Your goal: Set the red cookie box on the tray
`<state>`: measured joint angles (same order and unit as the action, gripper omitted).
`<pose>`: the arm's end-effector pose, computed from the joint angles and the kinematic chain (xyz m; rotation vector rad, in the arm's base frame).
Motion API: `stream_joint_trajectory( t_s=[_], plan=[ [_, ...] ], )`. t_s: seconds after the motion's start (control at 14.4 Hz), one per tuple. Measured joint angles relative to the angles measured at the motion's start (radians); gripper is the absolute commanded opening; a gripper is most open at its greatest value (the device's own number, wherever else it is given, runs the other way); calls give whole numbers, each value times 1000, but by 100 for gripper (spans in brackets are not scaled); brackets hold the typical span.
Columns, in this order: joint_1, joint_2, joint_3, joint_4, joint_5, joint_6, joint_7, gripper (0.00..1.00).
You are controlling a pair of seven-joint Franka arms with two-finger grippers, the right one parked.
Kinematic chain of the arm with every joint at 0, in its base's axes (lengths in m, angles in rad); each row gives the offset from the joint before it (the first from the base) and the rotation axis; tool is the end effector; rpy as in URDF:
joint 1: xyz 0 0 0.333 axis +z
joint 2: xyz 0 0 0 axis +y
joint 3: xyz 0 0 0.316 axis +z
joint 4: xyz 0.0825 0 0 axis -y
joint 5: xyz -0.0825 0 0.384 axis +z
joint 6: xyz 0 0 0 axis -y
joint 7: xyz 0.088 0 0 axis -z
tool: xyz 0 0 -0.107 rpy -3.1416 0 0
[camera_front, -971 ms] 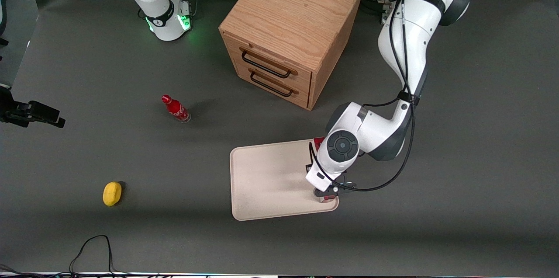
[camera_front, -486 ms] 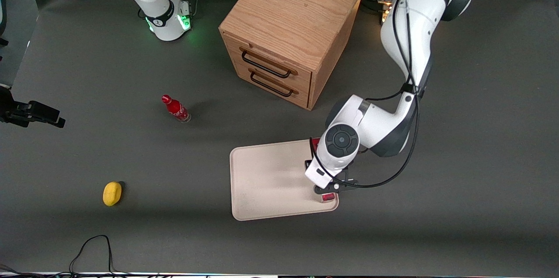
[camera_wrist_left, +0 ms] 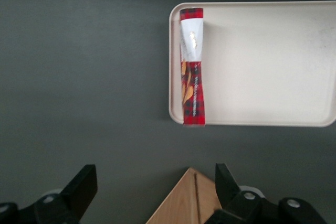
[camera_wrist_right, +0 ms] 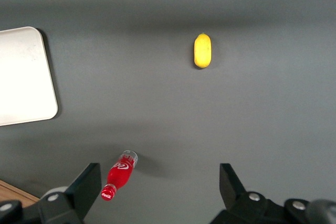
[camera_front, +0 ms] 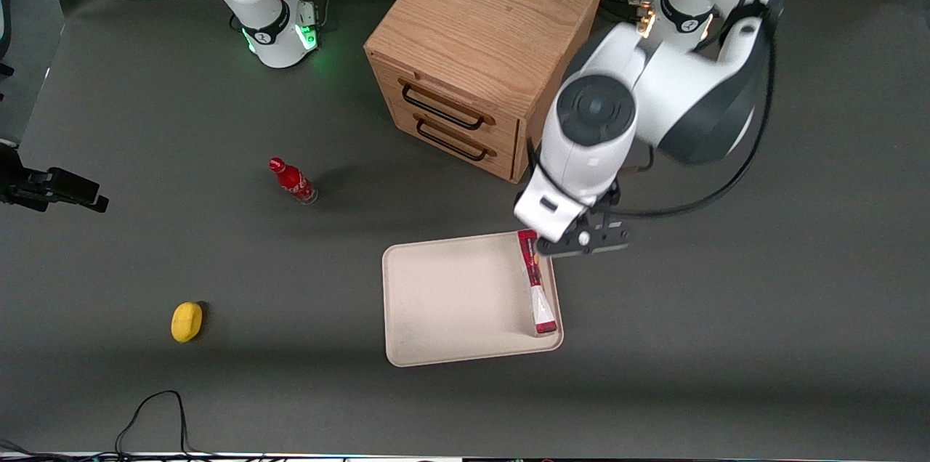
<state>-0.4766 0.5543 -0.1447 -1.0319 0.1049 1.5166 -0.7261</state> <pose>0.5936 -0.3741 0.5244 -3.0723 -0.1939 0.0513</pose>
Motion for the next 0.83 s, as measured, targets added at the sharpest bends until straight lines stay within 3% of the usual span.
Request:
stream_joint_trajectory(
  t_s=[0.28, 0.83],
  plan=[
    [42, -196, 17, -198, 2, -13, 10, 100],
    [361, -451, 27, -537, -24, 69, 389, 100]
  ],
)
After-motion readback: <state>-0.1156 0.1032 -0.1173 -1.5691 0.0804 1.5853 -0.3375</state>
